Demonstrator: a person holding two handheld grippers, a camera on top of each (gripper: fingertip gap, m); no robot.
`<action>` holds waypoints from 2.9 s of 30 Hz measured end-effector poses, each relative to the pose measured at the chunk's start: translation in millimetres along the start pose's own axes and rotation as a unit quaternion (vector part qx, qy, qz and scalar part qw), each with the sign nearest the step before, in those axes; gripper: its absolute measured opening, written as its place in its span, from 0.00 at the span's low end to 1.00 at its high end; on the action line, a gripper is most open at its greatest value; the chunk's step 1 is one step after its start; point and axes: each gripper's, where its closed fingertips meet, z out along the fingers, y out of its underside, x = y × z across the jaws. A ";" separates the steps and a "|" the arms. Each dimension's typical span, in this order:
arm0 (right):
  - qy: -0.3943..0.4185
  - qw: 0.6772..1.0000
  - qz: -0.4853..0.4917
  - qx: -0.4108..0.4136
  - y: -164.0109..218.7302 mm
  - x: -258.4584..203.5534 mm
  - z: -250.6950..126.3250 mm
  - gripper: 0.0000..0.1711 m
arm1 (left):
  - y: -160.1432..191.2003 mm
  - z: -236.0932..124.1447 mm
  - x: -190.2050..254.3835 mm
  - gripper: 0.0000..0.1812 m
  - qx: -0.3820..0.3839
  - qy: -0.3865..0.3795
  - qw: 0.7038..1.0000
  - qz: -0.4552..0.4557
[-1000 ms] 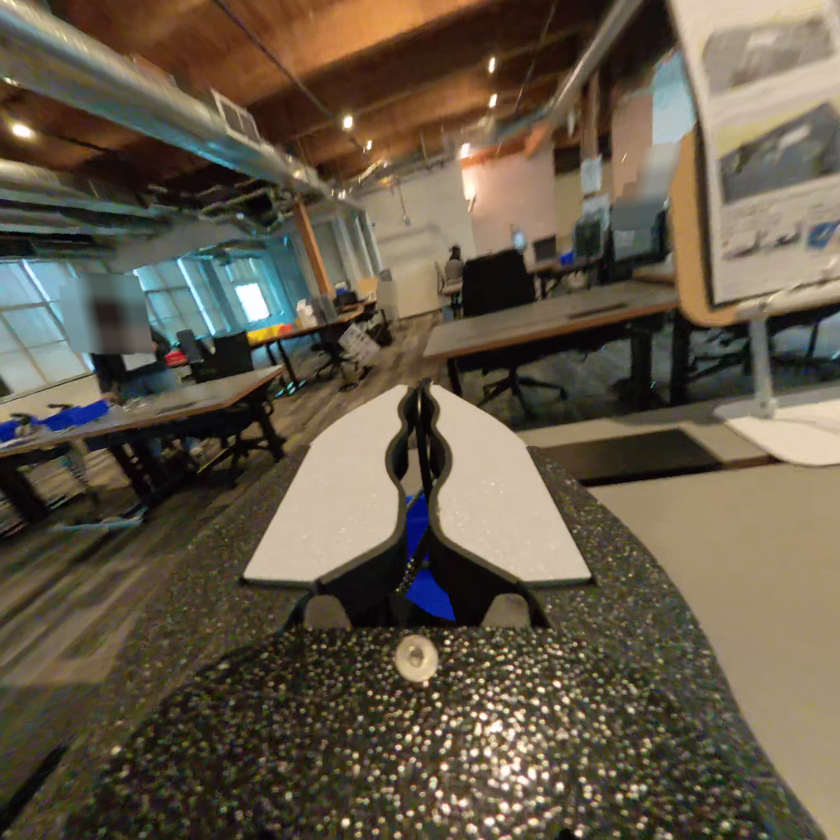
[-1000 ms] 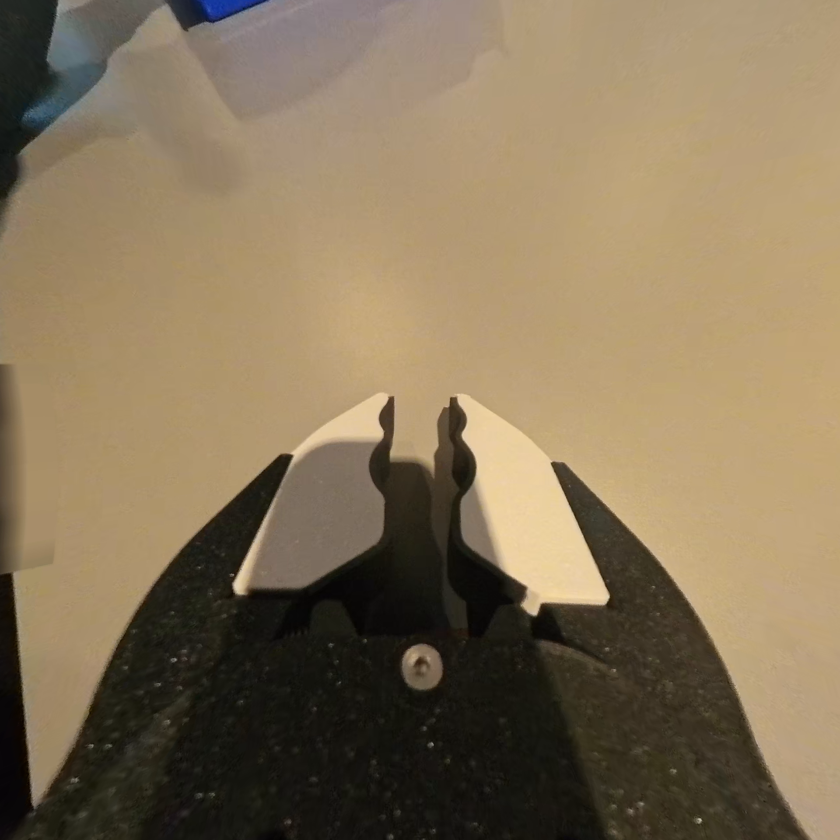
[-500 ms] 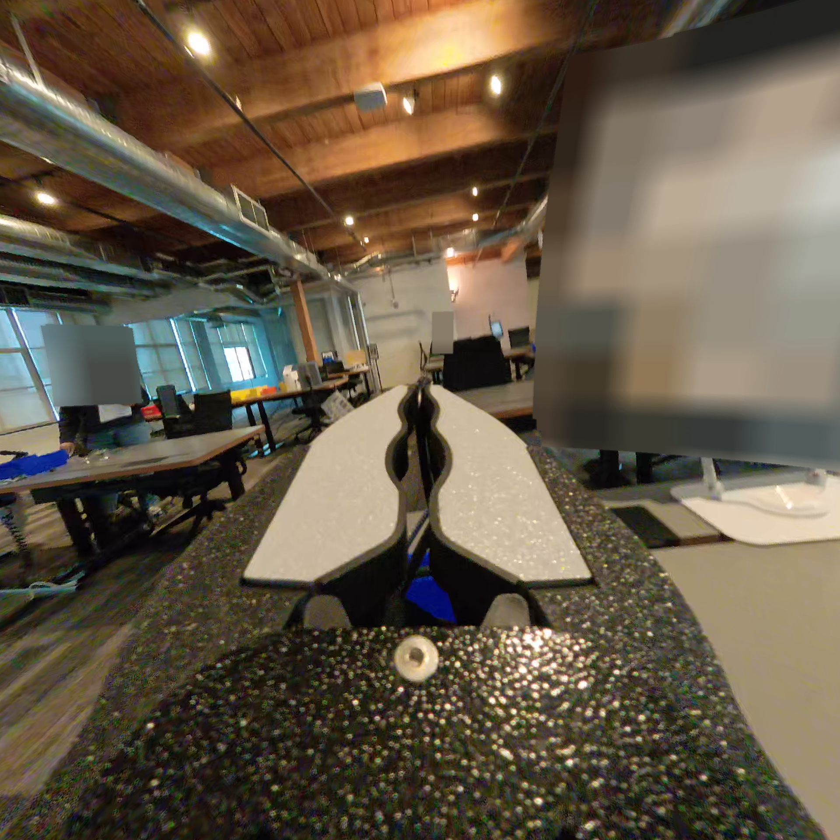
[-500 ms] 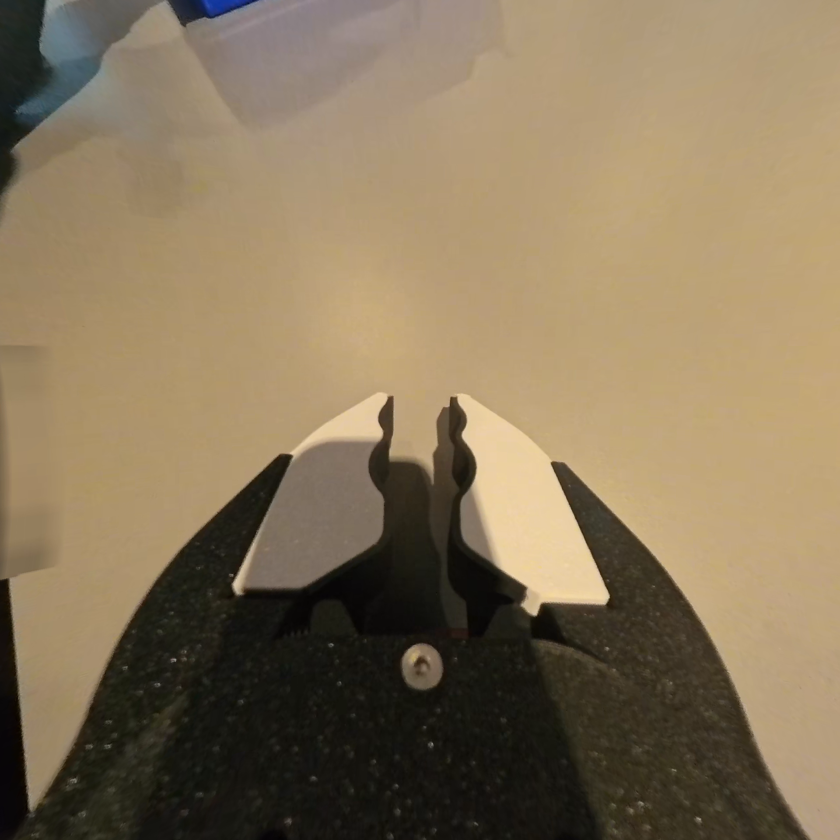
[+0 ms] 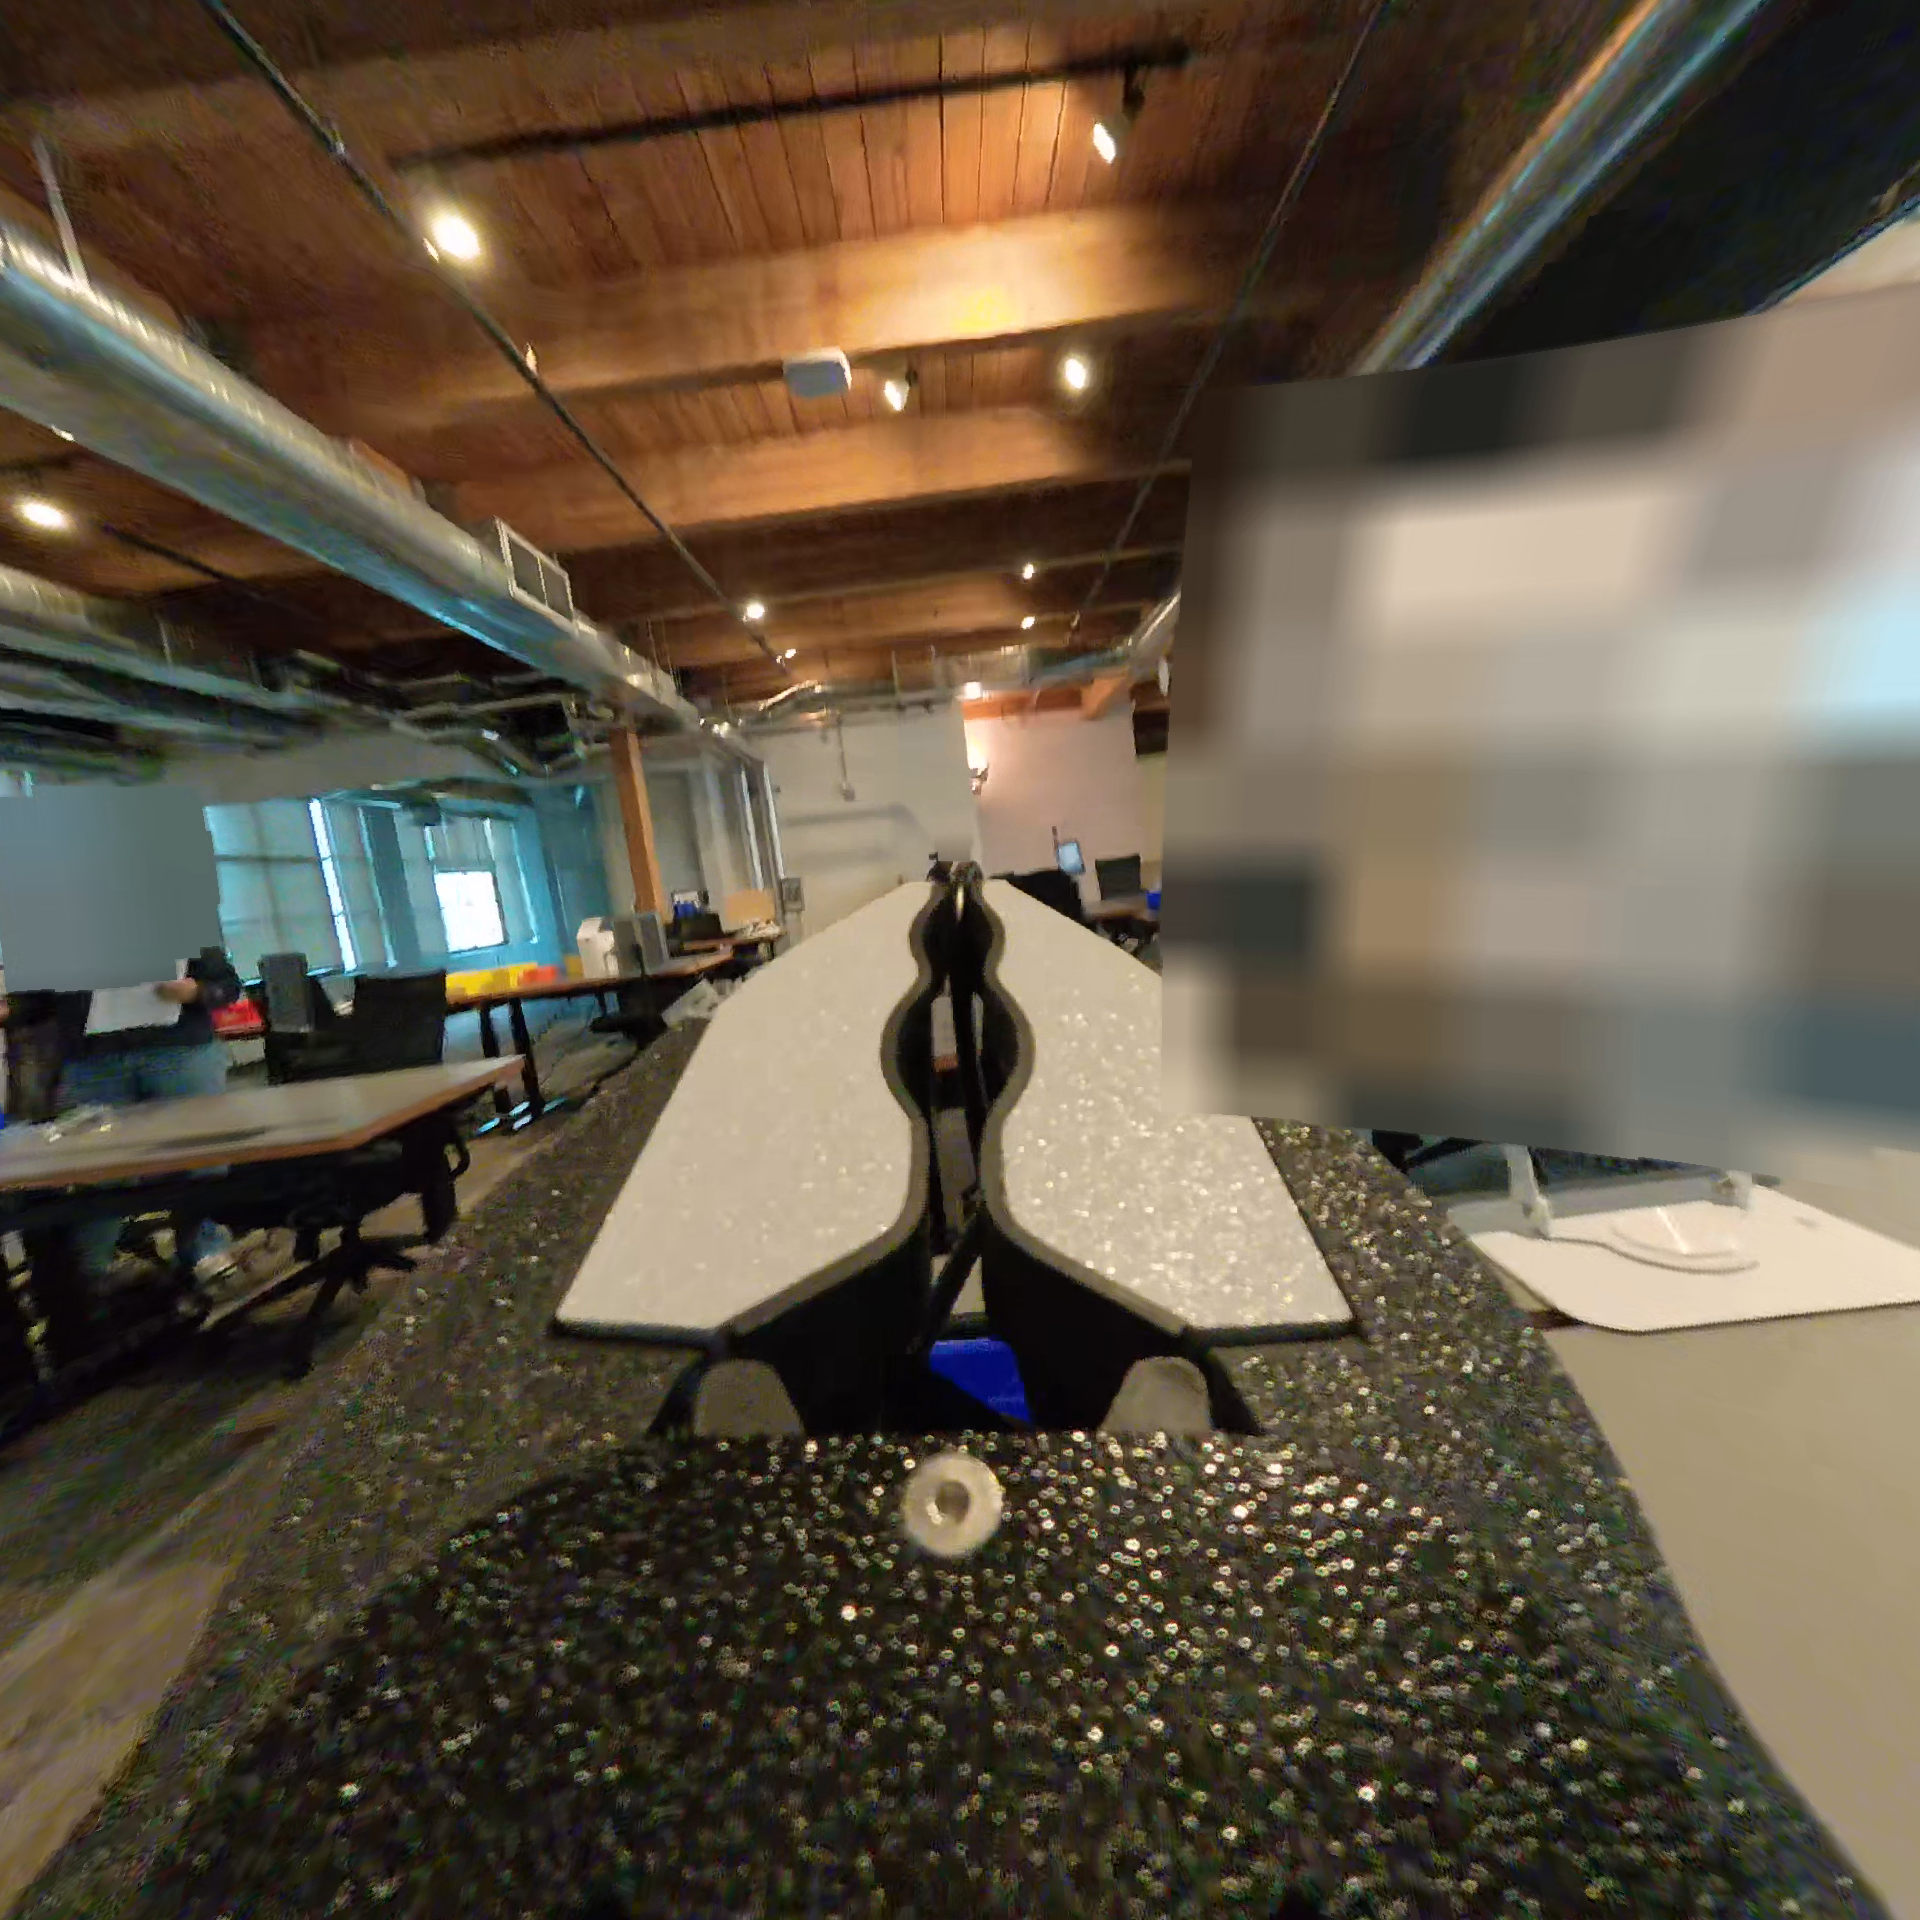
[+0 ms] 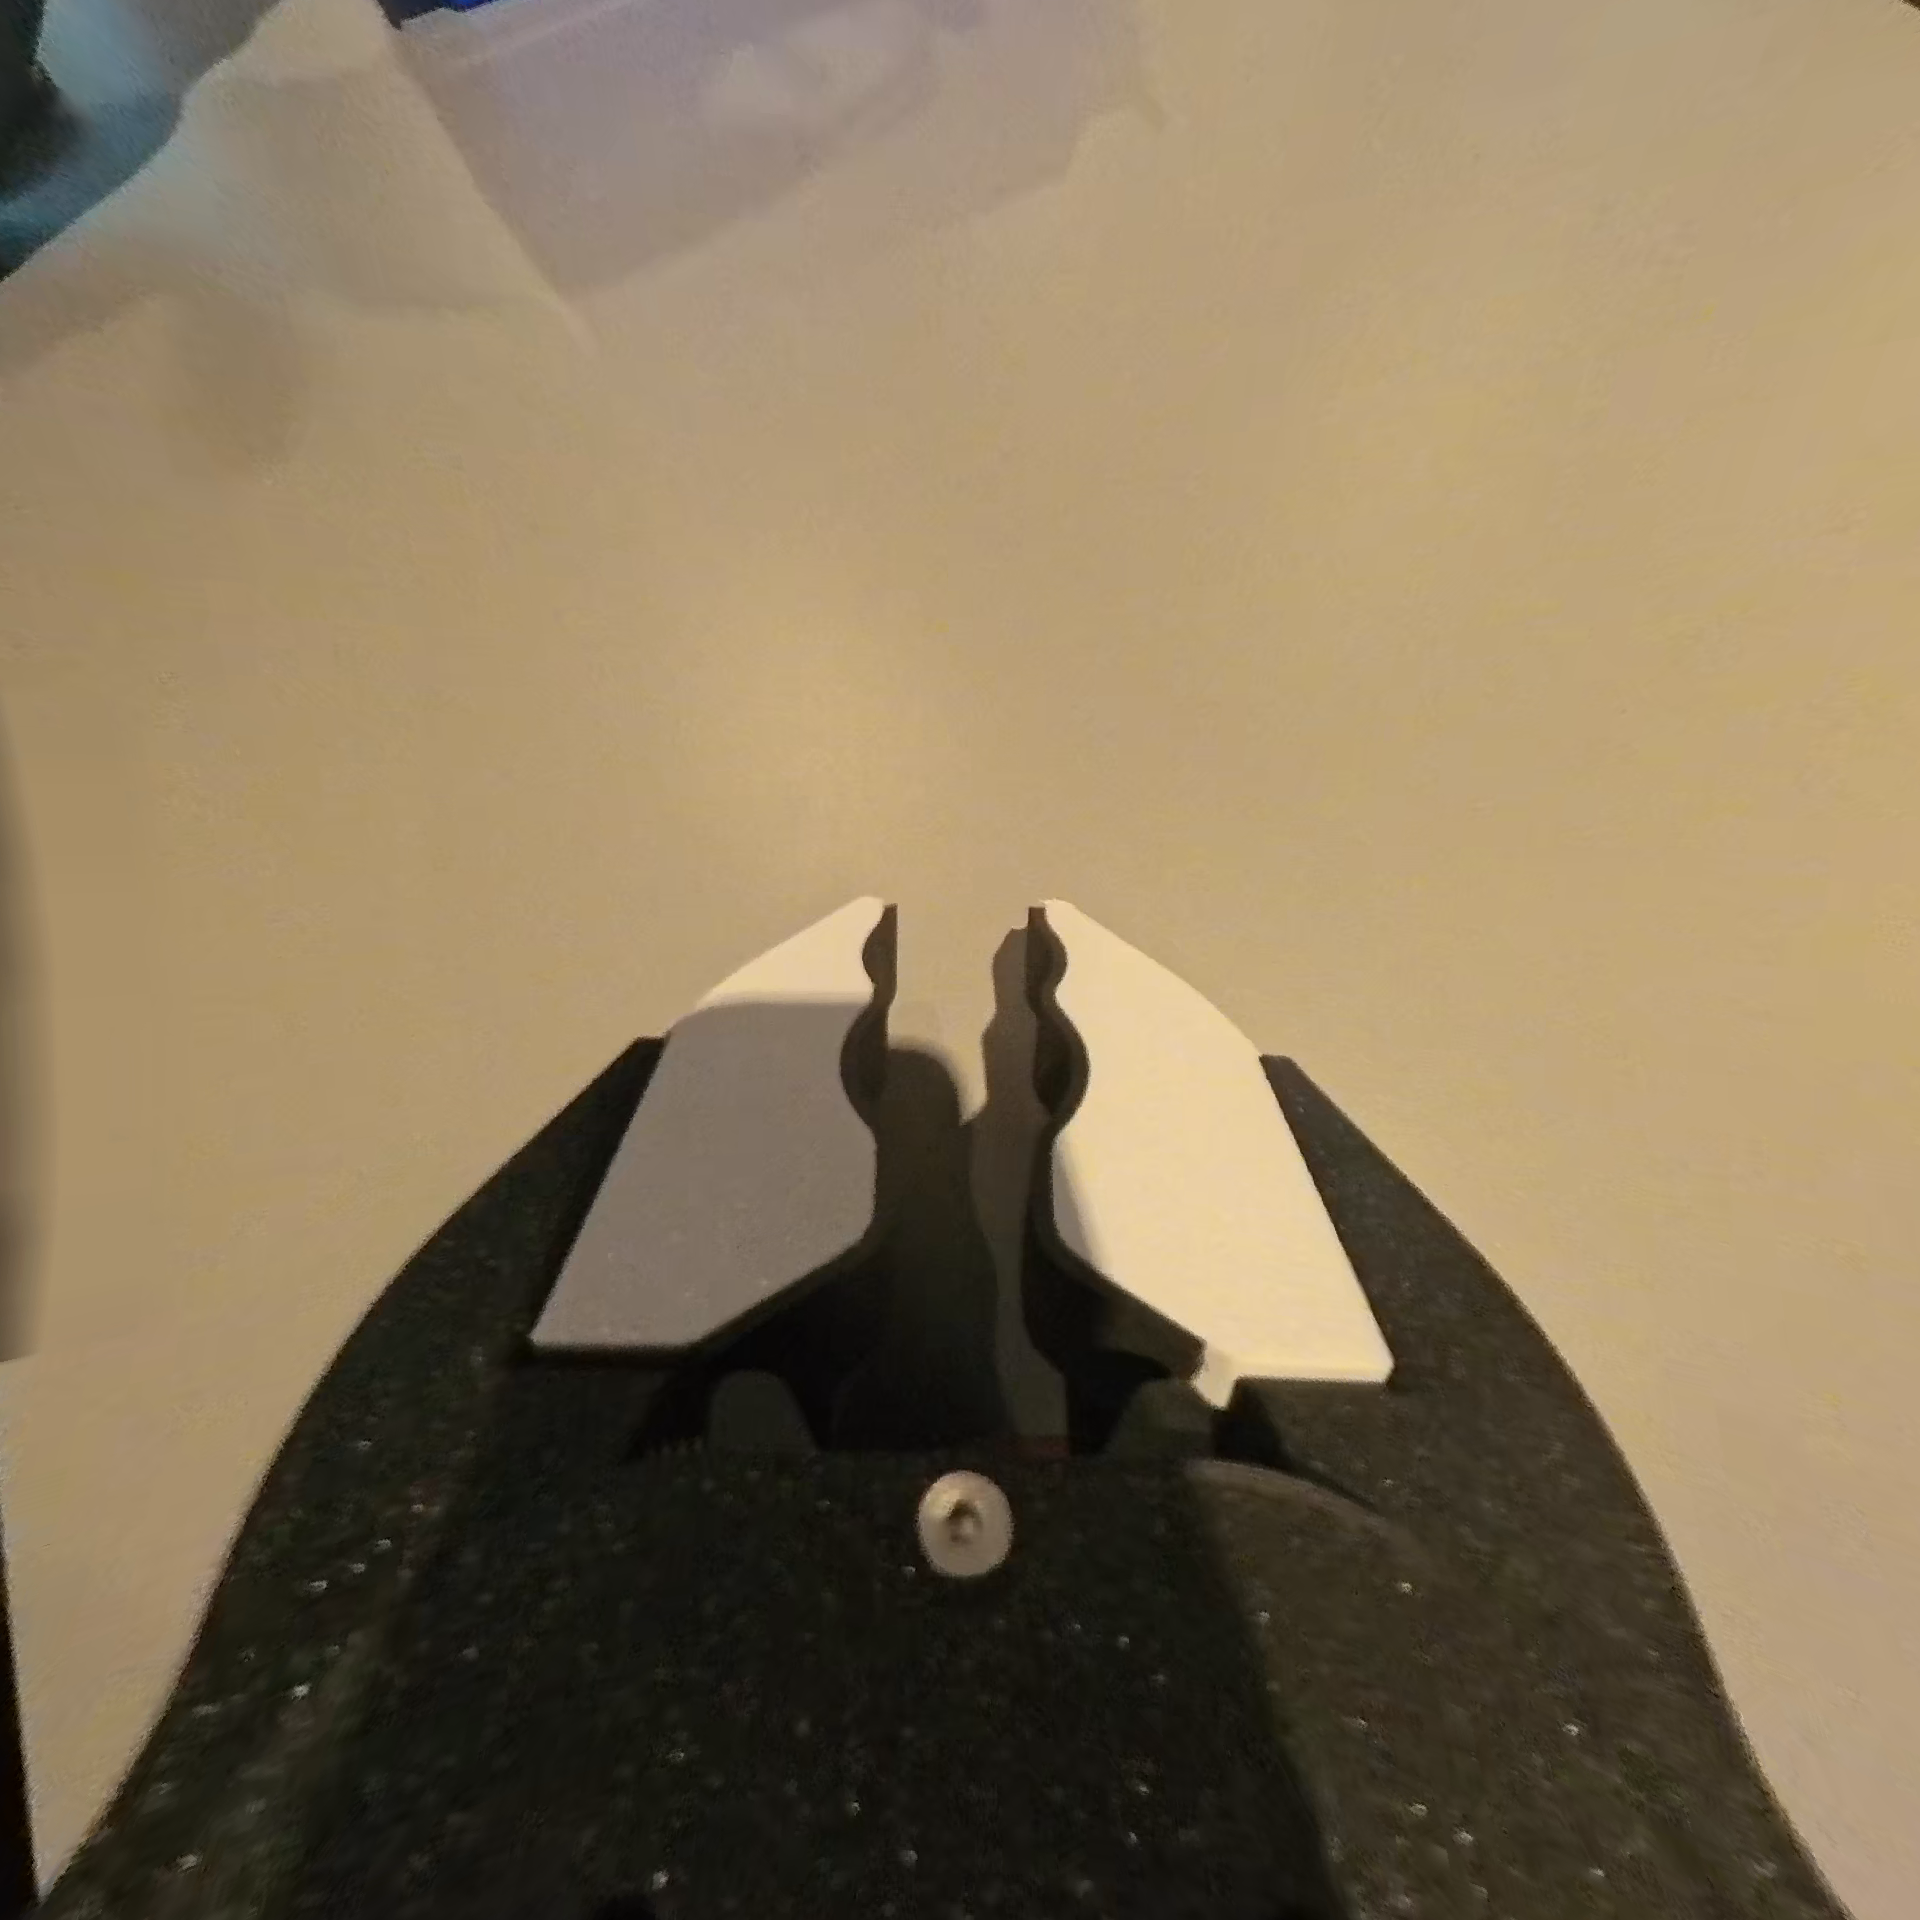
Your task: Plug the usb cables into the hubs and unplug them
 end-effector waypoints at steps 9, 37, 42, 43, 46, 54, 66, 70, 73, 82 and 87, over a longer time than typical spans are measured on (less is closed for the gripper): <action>0.000 1.000 0.001 -0.002 0.4 0.4 0.5 0.14 | -16.7 7.4 -12.0 0.01 -0.028 0.004 0.997 -0.077; 0.006 1.000 -0.011 0.004 -1.1 -0.7 -0.6 0.15 | 16.2 85.6 -5.1 0.01 -0.295 0.066 0.953 -0.010; 0.003 1.000 -0.009 0.006 -1.5 -0.9 -1.1 0.15 | -40.0 102.0 -10.2 0.01 -0.219 0.051 0.974 0.014; 0.003 1.000 -0.009 0.006 -1.6 -1.0 -1.0 0.15 | -47.7 105.0 -11.6 0.01 -0.217 0.047 0.975 0.017; 0.002 1.000 -0.010 0.005 -1.3 -1.4 -0.8 0.15 | -54.0 113.4 -15.4 0.01 -0.250 0.044 0.966 0.056; 0.003 1.000 -0.014 0.009 -2.2 -1.9 -1.7 0.15 | -83.6 122.8 -19.4 0.01 -0.236 0.034 0.966 0.100; 0.010 1.000 -0.021 0.009 -2.2 -2.0 -1.8 0.15 | -169.3 134.9 5.2 0.01 -0.155 0.048 0.974 0.156; 0.021 0.999 -0.034 0.010 -2.3 -2.2 -1.9 0.16 | -181.9 137.8 1.7 0.01 -0.138 0.019 0.972 0.189; 0.029 0.998 -0.047 0.008 -1.8 -3.0 -1.5 0.16 | -211.0 134.0 0.4 0.01 -0.098 0.004 0.978 0.186; 0.040 0.997 -0.066 0.011 -2.5 -4.3 -2.4 0.17 | -138.1 131.4 -14.4 0.01 -0.240 0.016 0.944 0.228; 0.043 0.996 -0.072 0.009 -2.2 -5.2 -1.8 0.17 | -108.9 121.3 -18.8 0.02 -0.293 0.030 0.927 0.231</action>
